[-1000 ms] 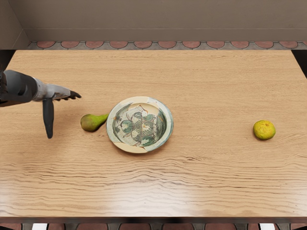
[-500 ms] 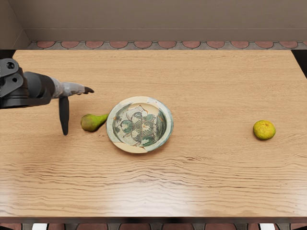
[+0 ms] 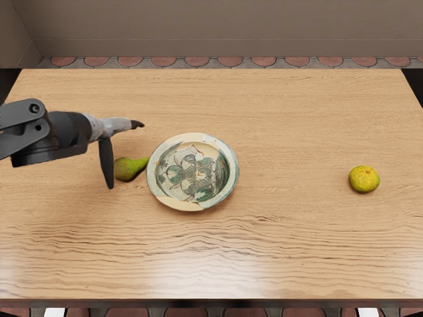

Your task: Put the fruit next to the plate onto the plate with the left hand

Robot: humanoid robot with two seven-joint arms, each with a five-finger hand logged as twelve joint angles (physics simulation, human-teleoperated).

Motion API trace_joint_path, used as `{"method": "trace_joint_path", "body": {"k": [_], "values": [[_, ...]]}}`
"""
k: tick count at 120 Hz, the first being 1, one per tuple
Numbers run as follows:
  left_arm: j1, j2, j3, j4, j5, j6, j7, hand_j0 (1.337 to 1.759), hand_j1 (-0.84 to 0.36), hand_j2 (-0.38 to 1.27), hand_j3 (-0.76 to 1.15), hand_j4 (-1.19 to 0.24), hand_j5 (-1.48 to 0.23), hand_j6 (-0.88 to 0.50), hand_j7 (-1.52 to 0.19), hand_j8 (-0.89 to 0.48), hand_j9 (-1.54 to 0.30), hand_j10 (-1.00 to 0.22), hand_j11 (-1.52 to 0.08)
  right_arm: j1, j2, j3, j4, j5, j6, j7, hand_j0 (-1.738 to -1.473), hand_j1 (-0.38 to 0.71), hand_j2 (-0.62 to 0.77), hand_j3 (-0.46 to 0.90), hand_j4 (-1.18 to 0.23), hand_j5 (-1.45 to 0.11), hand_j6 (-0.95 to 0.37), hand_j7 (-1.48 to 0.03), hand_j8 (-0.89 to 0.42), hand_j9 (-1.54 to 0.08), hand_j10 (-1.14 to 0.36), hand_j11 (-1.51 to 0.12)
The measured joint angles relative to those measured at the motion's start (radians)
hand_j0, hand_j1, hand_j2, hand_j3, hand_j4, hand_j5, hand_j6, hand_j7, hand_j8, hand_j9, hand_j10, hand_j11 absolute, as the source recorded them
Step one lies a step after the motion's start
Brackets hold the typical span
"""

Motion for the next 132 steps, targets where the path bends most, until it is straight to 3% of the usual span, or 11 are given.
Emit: {"method": "trace_joint_path", "body": {"k": [49,132], "values": [[0.007,-0.032,0.041,-0.022,0.01,0.128,0.0,1.658,0.35,0.0,0.0,0.0,0.0,0.0,0.0,0.0,0.0,0.0,0.0,0.0,0.0,0.0,0.0,0.0,0.0,0.0,-1.658,-0.32,-0.01,0.0,-0.03,-0.03,-0.03,-0.03,-0.03,-0.03,-0.03,-0.03],[0.048,-0.053,0.053,-0.034,0.077,0.216,0.0,1.658,0.35,0.0,0.0,0.0,0.0,0.0,0.0,0.0,0.0,0.0,0.0,0.0,0.0,0.0,0.0,0.0,0.0,0.0,-1.658,-0.32,-0.01,0.0,-0.03,-0.03,-0.03,-0.03,-0.03,-0.03,-0.03,-0.03]]}}
